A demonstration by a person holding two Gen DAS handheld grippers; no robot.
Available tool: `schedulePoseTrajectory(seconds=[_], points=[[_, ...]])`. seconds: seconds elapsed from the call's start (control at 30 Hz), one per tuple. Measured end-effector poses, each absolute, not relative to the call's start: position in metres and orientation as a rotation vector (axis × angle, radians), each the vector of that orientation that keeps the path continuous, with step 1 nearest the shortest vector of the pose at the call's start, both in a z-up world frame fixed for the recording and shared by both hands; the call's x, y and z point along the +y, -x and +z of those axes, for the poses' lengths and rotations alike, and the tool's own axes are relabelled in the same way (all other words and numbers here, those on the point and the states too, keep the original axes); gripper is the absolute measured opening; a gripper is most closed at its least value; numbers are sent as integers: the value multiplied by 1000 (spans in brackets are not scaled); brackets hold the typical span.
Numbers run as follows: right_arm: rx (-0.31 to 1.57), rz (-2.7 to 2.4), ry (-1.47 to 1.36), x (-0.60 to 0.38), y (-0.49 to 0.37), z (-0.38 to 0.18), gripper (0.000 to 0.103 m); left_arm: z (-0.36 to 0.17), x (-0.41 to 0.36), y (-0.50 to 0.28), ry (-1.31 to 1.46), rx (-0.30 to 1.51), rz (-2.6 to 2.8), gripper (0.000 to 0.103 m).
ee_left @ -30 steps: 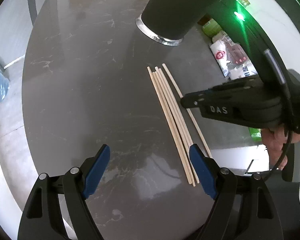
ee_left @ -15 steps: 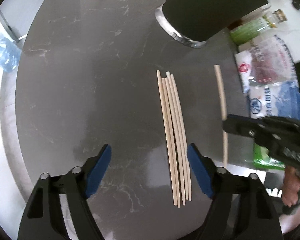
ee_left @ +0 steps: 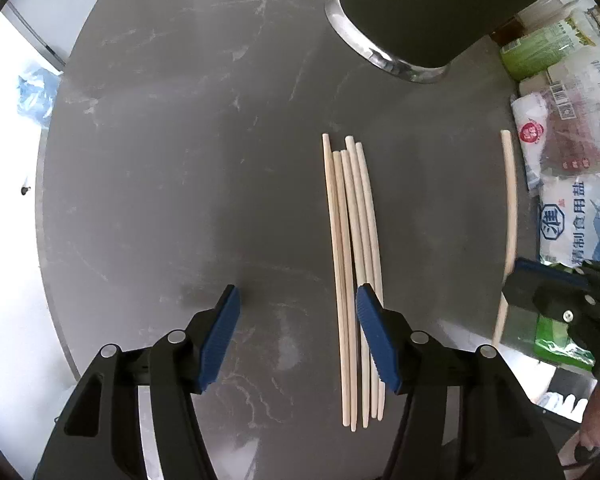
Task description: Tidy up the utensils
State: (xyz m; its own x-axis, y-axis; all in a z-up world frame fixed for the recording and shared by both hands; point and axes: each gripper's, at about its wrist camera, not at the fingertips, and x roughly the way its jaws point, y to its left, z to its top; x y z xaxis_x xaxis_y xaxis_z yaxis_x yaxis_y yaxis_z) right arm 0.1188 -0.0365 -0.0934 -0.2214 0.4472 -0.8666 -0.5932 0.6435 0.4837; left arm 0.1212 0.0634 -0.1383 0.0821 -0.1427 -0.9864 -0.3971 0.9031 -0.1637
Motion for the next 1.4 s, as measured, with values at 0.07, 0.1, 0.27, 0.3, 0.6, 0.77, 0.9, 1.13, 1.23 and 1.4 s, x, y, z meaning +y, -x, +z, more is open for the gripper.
schedulePoseTrajectory(seconds=[0.07,0.1,0.27,0.3,0.6,0.77,0.9,1.13,1.23,1.4], points=[[1510,971,124,-38,-118,-92,5,-139,62,-121,436,1497,213,58],[1508,977,121,-40,-117,-91,5,-139,61,-122,428,1499,218,57],[1521,992,116,-50,-117,-96,5,-140,61,-122,436,1485,249,49],[1526,994,114,-49,-118,-99,5,-140,62,-121,444,1480,253,48],[1535,996,103,-47,-119,-111,5,-140,58,-122,427,1486,270,46],[1536,998,104,-48,-119,-111,5,-142,41,-127,398,1494,282,48],[1539,1002,97,-49,-119,-112,5,-143,27,-130,350,1502,298,47],[1540,1004,92,-50,-119,-114,5,-145,12,-134,289,1515,318,46],[1540,1007,93,-50,-117,-114,5,-146,14,-134,265,1510,301,24],[1547,1006,89,-50,-116,-117,5,-140,14,-131,272,1512,280,4]])
